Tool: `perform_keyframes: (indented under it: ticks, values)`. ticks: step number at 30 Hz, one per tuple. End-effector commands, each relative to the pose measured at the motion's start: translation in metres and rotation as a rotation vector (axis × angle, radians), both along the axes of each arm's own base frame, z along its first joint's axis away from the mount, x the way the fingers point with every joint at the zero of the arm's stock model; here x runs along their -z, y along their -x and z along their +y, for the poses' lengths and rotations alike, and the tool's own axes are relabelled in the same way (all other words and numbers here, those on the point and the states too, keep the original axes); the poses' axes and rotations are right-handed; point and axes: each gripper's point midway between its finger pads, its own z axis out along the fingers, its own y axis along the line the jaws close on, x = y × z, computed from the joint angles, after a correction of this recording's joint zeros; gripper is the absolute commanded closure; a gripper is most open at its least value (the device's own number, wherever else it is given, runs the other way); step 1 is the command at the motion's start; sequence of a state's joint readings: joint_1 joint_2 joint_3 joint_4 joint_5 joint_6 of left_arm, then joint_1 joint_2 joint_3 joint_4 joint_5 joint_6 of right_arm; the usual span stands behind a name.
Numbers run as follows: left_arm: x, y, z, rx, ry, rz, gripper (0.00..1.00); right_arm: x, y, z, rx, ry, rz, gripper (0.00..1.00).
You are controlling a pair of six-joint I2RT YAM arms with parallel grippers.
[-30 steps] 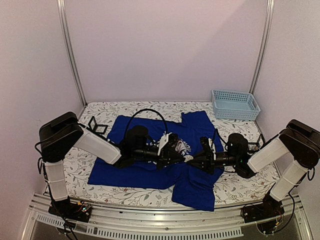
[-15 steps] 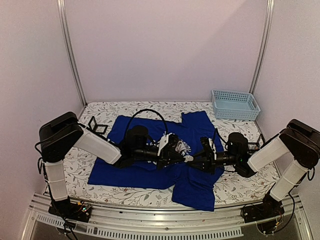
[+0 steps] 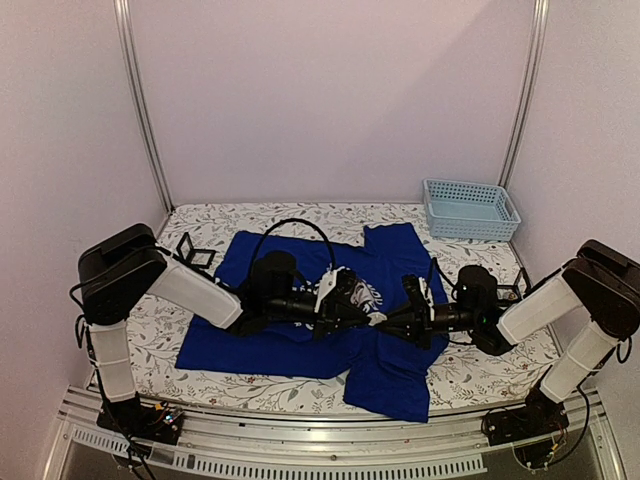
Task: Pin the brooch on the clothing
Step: Position the brooch on the flattened clothing, then pin the brooch onto the flattened clothing.
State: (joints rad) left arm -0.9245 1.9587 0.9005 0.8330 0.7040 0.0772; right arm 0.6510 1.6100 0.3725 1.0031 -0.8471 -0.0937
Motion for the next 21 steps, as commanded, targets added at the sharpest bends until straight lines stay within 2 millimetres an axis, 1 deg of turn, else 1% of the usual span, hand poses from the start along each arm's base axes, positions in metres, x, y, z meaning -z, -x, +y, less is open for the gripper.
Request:
perform_keyframes:
  ticks: [1, 4, 8, 13, 21]
  values:
    - [-0.012, -0.003, 0.002, -0.004, 0.029, -0.027, 1.00, -0.008, -0.003, 0.001, -0.006, -0.017, -0.002, 0.89]
    - [-0.012, -0.003, 0.001, -0.003, 0.025, -0.030, 1.00, -0.010, -0.005, 0.003, -0.003, -0.024, 0.021, 0.90]
    - [-0.010, -0.002, 0.000, 0.001, 0.015, -0.034, 1.00, -0.008, -0.008, 0.006, -0.002, -0.022, 0.051, 0.91]
    - [-0.008, 0.001, -0.002, 0.005, 0.001, -0.046, 1.00, -0.010, -0.011, 0.007, 0.004, -0.025, 0.061, 0.95]
    - [-0.008, 0.004, -0.005, 0.006, -0.012, -0.064, 1.00, -0.010, -0.018, 0.010, 0.031, -0.023, 0.108, 0.96]
